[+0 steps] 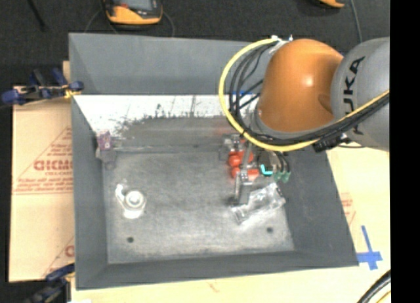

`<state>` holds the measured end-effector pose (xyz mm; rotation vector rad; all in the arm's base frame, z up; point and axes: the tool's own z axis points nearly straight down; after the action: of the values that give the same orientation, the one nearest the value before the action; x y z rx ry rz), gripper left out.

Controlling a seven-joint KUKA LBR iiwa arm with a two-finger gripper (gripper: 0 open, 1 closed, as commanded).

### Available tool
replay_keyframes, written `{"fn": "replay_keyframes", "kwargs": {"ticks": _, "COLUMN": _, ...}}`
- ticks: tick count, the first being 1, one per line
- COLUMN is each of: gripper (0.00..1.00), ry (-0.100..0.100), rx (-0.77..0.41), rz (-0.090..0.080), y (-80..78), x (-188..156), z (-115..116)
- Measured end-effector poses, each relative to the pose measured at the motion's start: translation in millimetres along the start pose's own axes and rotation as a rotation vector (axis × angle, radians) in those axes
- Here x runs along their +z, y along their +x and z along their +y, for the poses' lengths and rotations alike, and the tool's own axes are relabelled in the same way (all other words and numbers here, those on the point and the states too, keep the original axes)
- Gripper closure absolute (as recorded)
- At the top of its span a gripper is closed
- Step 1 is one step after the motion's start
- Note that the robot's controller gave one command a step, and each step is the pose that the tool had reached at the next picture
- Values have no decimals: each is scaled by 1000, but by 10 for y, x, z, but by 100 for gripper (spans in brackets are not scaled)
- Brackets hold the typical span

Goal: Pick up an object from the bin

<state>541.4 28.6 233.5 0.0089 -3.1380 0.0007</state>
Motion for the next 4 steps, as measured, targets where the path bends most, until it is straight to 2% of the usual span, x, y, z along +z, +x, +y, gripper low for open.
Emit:
{"fn": "replay_keyframes", "kwargs": {"ticks": 1, "gripper": 0, "ry": 3, "rx": -82, "rz": -1, "y": -267, "x": 847, "z": -656}}
{"fn": "replay_keyframes", "kwargs": {"ticks": 2, "gripper": 0, "ry": -7, "rx": -246, "rz": -2, "y": -84, "x": 1595, "z": -1277}}
{"fn": "replay_keyframes", "kwargs": {"ticks": 3, "gripper": 100, "ry": -3, "rx": -250, "rz": 2, "y": -80, "x": 1572, "z": -1283}}
{"fn": "replay_keyframes", "kwargs": {"ticks": 4, "gripper": 100, "ry": 3, "rx": -246, "rz": -12, "y": -107, "x": 437, "z": -1277}}
